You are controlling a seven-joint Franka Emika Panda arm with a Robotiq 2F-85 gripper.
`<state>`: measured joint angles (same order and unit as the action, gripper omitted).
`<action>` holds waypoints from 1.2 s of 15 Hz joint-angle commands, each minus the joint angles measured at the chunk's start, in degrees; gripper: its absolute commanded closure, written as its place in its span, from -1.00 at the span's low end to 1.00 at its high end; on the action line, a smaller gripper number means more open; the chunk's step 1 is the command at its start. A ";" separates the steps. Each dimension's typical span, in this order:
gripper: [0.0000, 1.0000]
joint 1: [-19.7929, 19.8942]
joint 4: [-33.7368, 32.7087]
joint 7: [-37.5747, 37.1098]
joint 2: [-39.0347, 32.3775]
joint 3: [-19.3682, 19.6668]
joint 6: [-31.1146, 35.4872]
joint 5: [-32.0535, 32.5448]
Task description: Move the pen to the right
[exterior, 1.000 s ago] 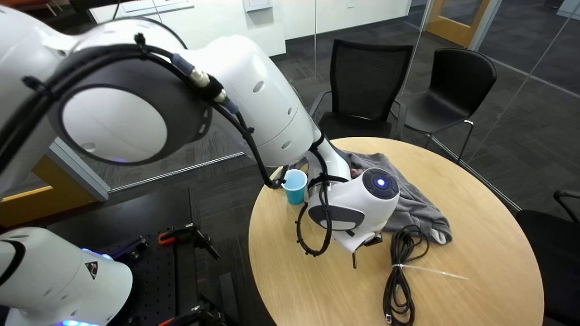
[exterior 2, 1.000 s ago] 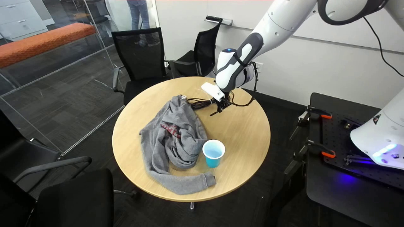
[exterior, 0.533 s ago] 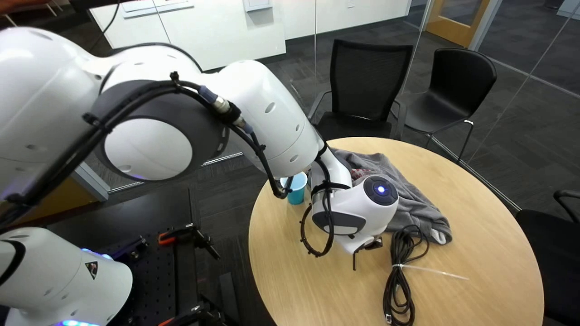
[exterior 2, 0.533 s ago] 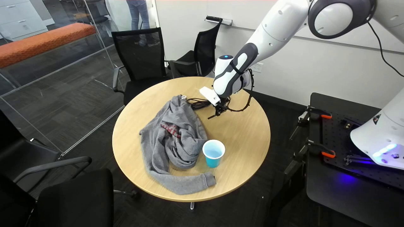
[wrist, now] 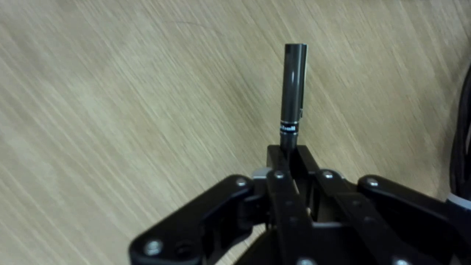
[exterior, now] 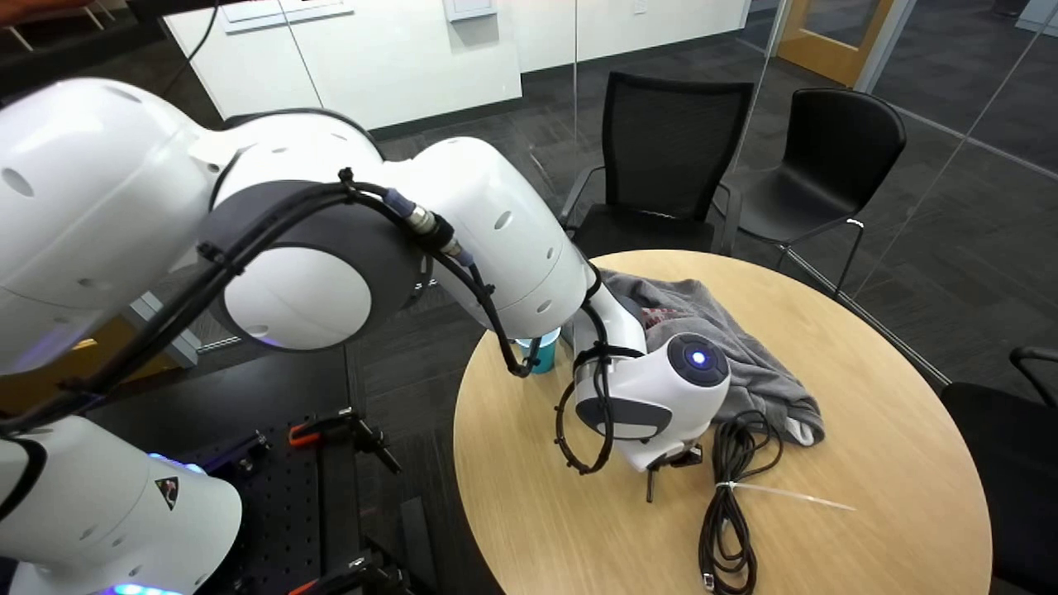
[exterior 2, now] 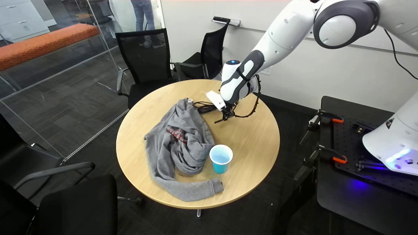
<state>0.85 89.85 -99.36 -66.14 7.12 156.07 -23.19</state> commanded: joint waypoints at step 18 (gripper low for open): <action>-1.00 -4.22 18.72 -0.86 9.54 -0.72 21.13 -1.59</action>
<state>-2.08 98.86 -100.66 -63.55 6.67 172.41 -23.30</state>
